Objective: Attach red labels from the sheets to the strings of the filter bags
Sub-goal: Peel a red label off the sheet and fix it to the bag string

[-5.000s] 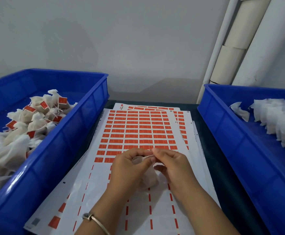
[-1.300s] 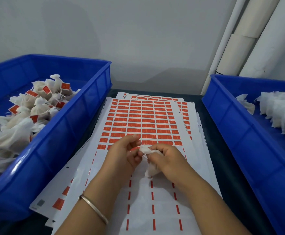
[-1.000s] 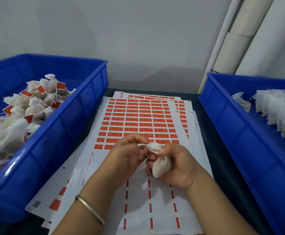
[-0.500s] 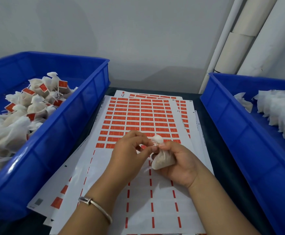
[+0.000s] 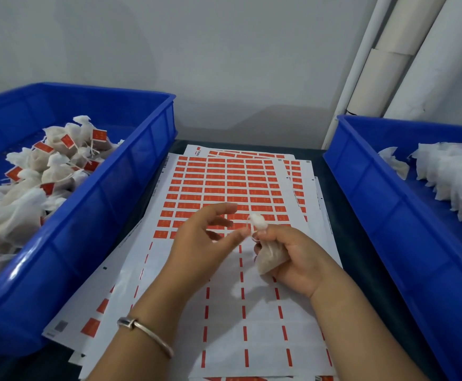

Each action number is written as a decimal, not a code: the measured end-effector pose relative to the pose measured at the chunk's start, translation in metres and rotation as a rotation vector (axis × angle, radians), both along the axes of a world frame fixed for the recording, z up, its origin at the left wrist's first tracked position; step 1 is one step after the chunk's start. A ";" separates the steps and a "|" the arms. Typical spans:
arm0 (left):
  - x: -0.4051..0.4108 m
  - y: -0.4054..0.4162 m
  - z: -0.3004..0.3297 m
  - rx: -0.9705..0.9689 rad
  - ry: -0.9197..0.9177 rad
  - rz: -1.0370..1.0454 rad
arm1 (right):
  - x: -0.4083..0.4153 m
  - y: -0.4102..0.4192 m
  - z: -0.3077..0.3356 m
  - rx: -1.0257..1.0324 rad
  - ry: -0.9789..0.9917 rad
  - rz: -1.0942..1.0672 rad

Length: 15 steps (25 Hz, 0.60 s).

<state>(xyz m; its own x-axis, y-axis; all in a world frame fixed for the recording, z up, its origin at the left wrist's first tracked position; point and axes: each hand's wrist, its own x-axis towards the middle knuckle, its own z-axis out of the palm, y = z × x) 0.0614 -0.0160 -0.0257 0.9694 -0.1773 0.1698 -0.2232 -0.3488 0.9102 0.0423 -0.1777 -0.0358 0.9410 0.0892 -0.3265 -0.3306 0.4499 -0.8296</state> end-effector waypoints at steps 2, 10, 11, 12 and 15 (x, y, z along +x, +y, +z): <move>-0.003 -0.002 -0.002 0.087 -0.022 -0.095 | 0.000 0.002 0.000 -0.040 0.004 0.061; -0.001 -0.001 -0.007 0.020 0.010 -0.036 | -0.001 0.006 0.000 -0.096 -0.044 0.002; -0.001 -0.001 -0.008 0.063 0.024 -0.070 | -0.001 0.007 0.001 -0.106 -0.045 0.018; -0.002 -0.002 -0.010 0.111 0.029 -0.108 | -0.001 0.007 0.001 -0.118 -0.040 0.033; -0.001 -0.002 -0.012 0.137 -0.014 -0.106 | 0.000 0.008 0.002 -0.139 -0.049 0.036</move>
<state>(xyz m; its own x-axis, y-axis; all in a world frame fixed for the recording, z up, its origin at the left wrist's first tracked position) 0.0608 -0.0183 -0.0374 0.9418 -0.3006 0.1507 -0.2780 -0.4437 0.8520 0.0422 -0.1699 -0.0341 0.9532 0.0801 -0.2916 -0.3016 0.3186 -0.8986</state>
